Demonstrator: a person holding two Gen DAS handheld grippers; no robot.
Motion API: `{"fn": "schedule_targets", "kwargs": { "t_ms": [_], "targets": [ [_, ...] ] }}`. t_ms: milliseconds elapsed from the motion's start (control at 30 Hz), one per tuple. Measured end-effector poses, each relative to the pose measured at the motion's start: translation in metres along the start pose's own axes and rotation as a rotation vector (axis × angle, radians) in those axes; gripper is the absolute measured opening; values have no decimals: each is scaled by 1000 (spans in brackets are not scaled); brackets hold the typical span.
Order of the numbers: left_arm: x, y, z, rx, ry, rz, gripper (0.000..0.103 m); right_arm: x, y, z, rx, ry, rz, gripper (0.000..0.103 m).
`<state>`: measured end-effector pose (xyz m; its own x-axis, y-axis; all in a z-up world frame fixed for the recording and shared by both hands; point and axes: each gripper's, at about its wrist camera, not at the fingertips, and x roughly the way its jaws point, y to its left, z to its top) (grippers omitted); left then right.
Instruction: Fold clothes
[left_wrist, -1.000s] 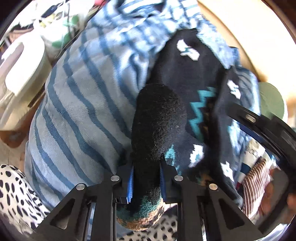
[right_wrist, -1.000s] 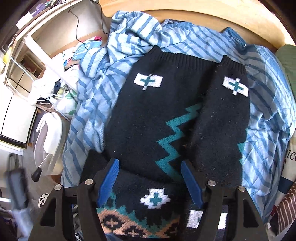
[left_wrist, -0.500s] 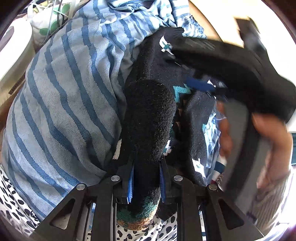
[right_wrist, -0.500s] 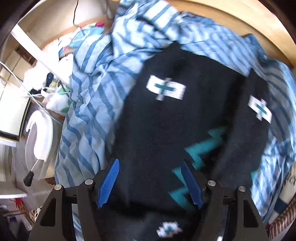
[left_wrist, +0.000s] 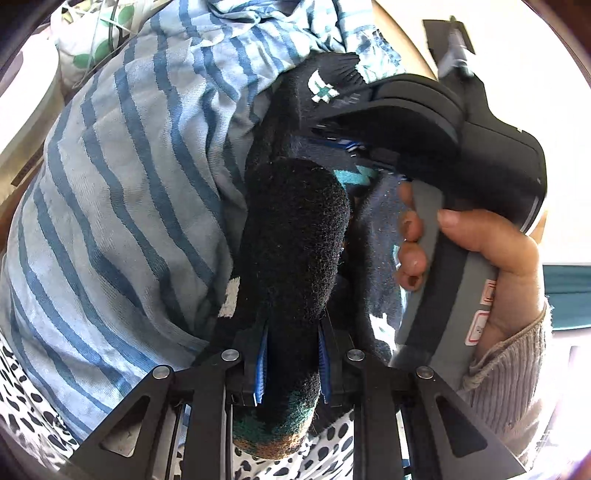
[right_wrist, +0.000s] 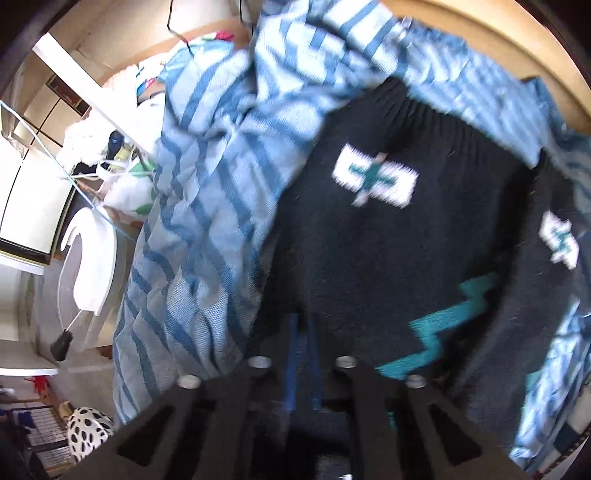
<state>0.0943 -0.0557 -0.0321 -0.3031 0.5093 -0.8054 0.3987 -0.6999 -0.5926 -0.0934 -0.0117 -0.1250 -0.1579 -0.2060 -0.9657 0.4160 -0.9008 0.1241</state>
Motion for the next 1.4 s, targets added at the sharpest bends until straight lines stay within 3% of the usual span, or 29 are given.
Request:
{"fn": "schedule_targets", "kwargs": {
  "t_ms": [167, 233, 300, 333, 367, 467, 533, 700, 800, 833, 867, 933, 1100, 1233, 1400],
  "targets": [
    [-13, -17, -2, 29, -4, -59, 22, -43, -22, -8, -8, -87, -11, 1],
    [-15, -27, -5, 64, -13, -42, 22, -59, -33, -14, -12, -104, 15, 4],
    [-15, -30, -9, 83, -16, -15, 22, -62, -36, -16, -2, -81, 29, 20],
    [-13, -28, -12, 74, -12, -21, 22, -61, -38, -15, 16, -75, 50, 51],
    [-11, -27, -14, 64, -7, -28, 22, -61, -39, -13, 35, -68, 72, 61],
    [-6, -31, -12, 60, 11, -53, 22, -56, -41, -7, 82, -35, 135, 65],
    [-6, -32, -11, 69, 20, -59, 22, -39, -30, 1, 62, 16, 115, 66],
    [-2, -29, -3, 56, 43, -91, 22, -3, -6, 6, -4, 88, 73, 61],
    [-1, -31, -2, 58, 50, -92, 22, 6, -2, 0, -18, 93, 95, 38],
    [0, -32, -3, 58, 51, -95, 22, 5, -2, -3, -26, 85, 109, 19],
    [0, -33, -3, 57, 52, -98, 22, 2, -1, -5, -47, 67, 106, 10],
    [-1, -37, -5, 57, 61, -114, 22, -10, -3, -11, -76, 33, 65, 10],
    [-7, -70, -15, 126, 72, -157, 22, -62, -44, -21, -14, -53, 67, 9],
    [-7, -117, -23, 232, 94, -171, 22, -109, -105, -43, 98, -136, 60, 9],
    [21, -175, -33, 361, 179, -136, 22, -127, -183, -81, 283, -177, 81, 9]
  ]
}}
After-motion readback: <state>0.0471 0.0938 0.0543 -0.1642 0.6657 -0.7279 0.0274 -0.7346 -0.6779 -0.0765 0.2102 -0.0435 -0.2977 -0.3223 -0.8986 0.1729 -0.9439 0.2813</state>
